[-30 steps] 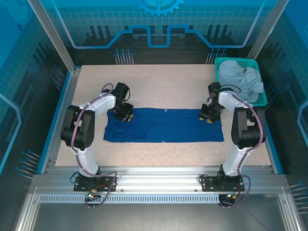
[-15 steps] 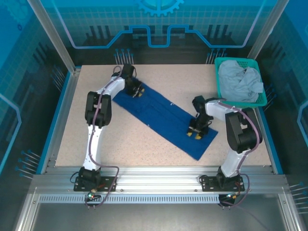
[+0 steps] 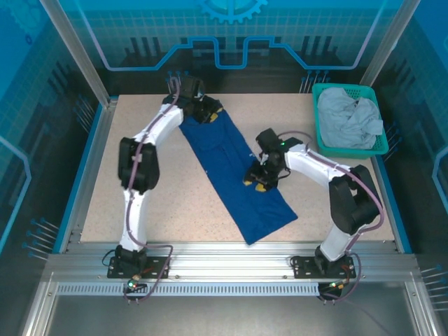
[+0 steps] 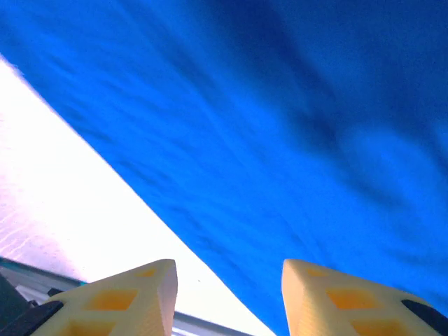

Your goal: Fold and stack the t-shirts

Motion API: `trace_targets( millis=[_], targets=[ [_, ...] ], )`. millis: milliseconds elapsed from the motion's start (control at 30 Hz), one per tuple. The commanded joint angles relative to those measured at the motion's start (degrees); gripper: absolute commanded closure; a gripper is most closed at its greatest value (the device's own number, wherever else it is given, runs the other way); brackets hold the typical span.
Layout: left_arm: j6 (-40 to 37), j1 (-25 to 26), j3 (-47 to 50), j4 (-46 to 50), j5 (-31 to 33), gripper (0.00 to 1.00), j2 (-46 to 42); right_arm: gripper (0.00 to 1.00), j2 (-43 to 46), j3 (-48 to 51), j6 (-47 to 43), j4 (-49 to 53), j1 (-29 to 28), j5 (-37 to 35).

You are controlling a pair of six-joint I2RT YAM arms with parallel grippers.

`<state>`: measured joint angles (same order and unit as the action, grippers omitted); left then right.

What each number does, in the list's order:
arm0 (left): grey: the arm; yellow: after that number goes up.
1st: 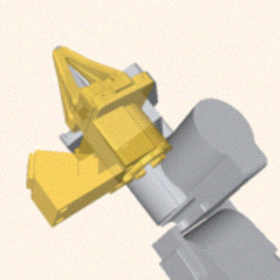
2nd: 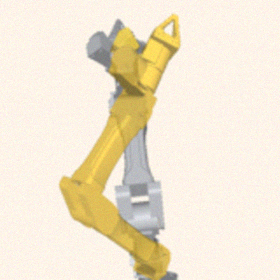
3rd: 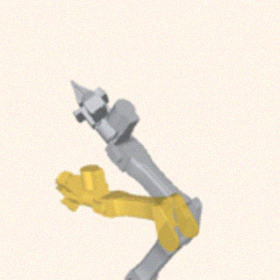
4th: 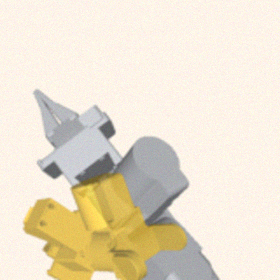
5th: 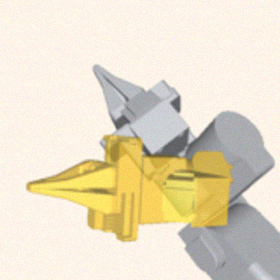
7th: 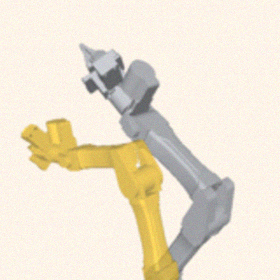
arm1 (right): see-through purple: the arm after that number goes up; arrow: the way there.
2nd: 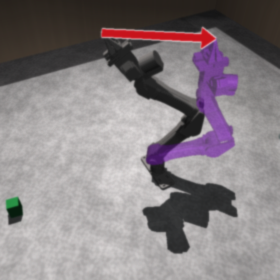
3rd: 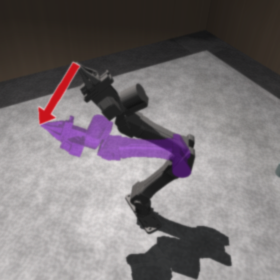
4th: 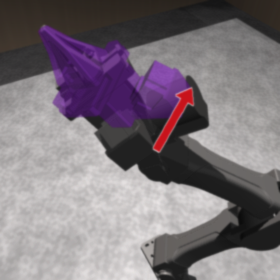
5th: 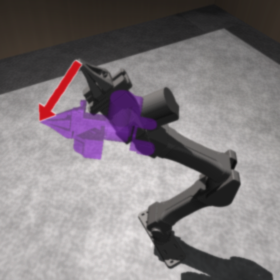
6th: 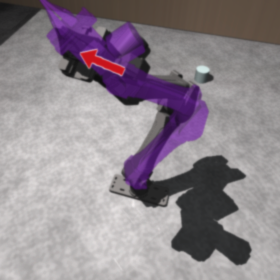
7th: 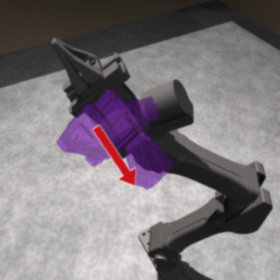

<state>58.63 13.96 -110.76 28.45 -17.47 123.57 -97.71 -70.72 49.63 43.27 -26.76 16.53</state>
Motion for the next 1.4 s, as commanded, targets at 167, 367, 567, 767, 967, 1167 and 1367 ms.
trace_targets(
  millis=[167,367,567,767,967,1167,1367],
  targets=[
    [15.8,0.2,28.8,-9.8,0.7,0.75,-9.1,0.65,-18.4,-20.6,-18.9,1.4,2.7,-0.6],
    [14.7,0.7,22.9,-9.6,1.5,0.78,-0.4,0.66,-27.9,-29.3,-19.5,3.5,4.3,-1.7],
    [10.9,0.7,14.2,-8.0,0.7,0.81,8.5,0.67,-34.1,-31.8,-15.1,6.9,6.4,-1.3],
    [6.7,1.2,2.0,-9.5,-2.6,0.82,17.4,0.66,-29.8,-22.4,-5.9,2.6,7.5,-1.6],
    [6.2,1.0,-10.9,-7.8,-4.9,0.82,25.1,0.65,-27.3,-17.3,3.4,-2.3,7.3,-0.1],
    [6.6,0.6,-15.6,-6.0,-4.3,0.81,27.4,0.65,-29.6,-21.7,4.5,1.6,8.0,-3.4],
    [1.7,0.4,-16.2,-3.7,-2.0,0.68,20.8,0.63,-24.8,-21.7,3.7,-1.6,6.9,-2.8]
  ],
)
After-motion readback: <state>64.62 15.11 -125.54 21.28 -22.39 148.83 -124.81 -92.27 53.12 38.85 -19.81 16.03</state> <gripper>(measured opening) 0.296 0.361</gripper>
